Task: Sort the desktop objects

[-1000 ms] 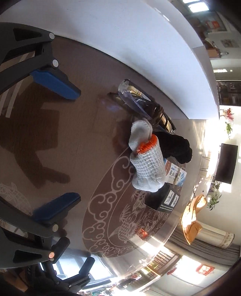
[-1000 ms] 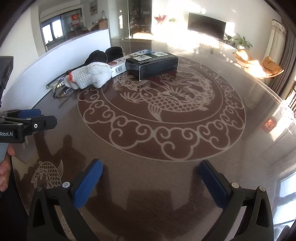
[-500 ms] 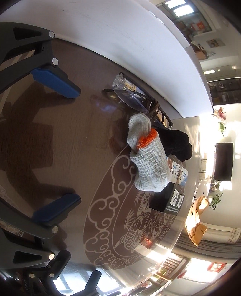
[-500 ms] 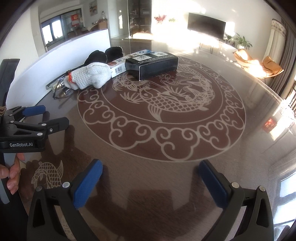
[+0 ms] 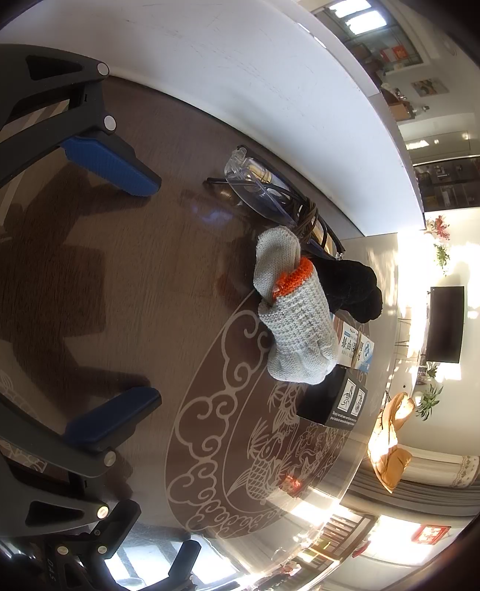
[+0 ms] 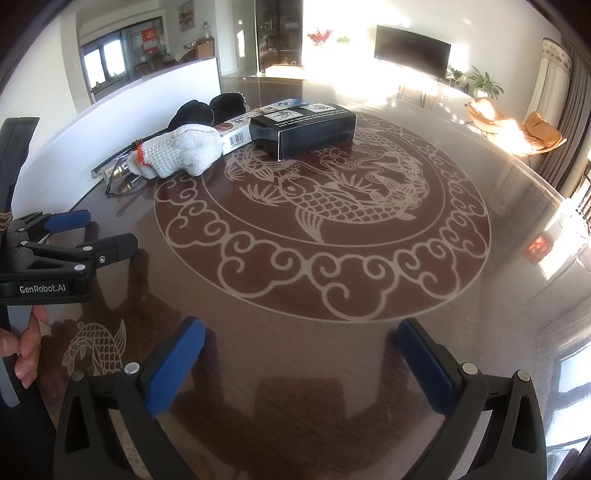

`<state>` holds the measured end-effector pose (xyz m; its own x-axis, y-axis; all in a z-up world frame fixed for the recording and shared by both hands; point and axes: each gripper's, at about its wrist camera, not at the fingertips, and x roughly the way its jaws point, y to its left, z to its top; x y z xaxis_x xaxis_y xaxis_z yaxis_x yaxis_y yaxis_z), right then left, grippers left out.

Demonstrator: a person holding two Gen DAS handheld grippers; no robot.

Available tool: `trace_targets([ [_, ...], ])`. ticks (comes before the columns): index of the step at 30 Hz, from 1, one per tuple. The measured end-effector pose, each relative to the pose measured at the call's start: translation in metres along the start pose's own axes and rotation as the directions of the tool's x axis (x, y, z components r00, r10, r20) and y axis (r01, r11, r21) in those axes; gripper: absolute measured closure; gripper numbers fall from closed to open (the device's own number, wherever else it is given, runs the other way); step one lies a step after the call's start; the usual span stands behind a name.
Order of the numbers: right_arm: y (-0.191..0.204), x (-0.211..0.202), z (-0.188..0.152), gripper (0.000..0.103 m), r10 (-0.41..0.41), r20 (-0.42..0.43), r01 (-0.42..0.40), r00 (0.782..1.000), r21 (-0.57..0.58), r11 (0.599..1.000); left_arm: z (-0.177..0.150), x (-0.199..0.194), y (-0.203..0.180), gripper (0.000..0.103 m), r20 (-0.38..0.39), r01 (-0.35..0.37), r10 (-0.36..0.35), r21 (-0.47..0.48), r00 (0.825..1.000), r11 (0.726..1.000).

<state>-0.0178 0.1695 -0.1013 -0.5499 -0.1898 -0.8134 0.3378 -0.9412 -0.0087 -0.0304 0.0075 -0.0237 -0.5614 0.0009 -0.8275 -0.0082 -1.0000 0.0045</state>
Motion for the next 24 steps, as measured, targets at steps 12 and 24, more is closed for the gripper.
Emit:
trace_targets([
  [12,0.0000,0.0000,0.0000,0.000,0.000,0.000,0.000,1.000,0.000,1.000,0.0010,0.0010,0.0001,0.000,0.000,0.002,-0.002,-0.001,1.000,1.000],
  [24,0.0001,0.0001,0.0001,0.000,0.000,0.000,0.000,1.000,0.000,1.000,0.0034,0.0026,0.0025,0.000,0.002,0.003,-0.003,-0.001,1.000,1.000],
])
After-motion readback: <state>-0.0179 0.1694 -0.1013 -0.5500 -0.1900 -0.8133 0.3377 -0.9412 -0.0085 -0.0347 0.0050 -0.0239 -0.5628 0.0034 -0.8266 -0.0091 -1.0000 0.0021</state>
